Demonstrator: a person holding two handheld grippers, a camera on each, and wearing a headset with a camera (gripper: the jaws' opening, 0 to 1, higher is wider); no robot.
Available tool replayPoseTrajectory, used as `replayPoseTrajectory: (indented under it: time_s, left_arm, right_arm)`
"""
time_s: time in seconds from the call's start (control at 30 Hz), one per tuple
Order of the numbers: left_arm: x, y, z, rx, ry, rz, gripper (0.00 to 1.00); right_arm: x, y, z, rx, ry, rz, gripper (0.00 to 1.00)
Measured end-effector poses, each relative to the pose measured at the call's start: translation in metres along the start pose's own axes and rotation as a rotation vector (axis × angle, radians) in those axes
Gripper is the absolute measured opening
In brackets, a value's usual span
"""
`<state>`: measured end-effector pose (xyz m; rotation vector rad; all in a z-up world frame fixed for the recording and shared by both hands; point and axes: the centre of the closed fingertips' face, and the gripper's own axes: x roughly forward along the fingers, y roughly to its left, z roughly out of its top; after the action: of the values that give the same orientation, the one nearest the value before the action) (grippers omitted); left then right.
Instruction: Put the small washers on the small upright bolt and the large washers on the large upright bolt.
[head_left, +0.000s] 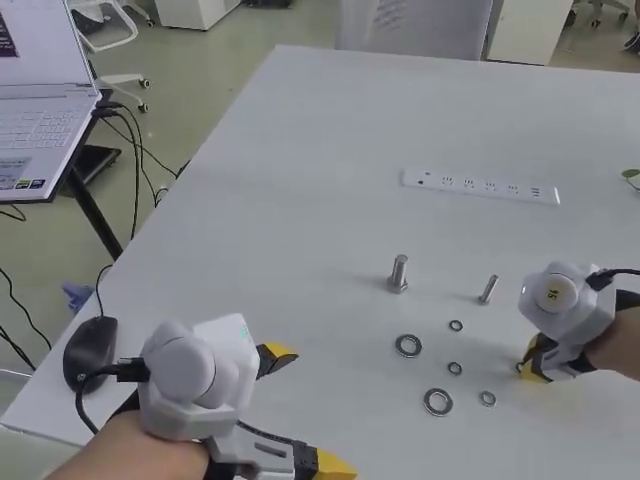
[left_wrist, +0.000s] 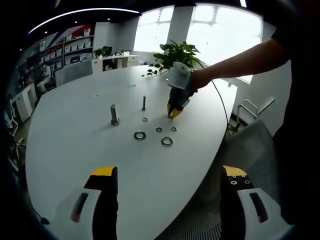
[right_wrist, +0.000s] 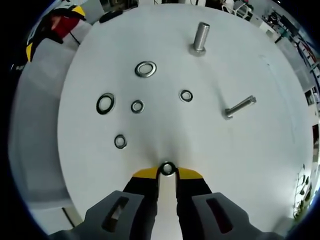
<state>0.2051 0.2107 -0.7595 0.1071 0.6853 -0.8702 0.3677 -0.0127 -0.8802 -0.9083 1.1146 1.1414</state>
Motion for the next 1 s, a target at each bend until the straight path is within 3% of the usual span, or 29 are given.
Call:
replayPoseTrajectory:
  time_s: [0.43, 1.0]
  left_arm:
    - [0.0, 0.001, 0.002, 0.005, 0.001, -0.001, 0.83]
    - [0.0, 0.006, 0.007, 0.004, -0.015, 0.005, 0.85]
  right_arm:
    - [-0.008, 0.007, 0.0, 0.05, -0.016, 0.014, 0.13]
    - [-0.051, -0.006, 0.029, 0.092, -0.074, -0.01, 0.12]
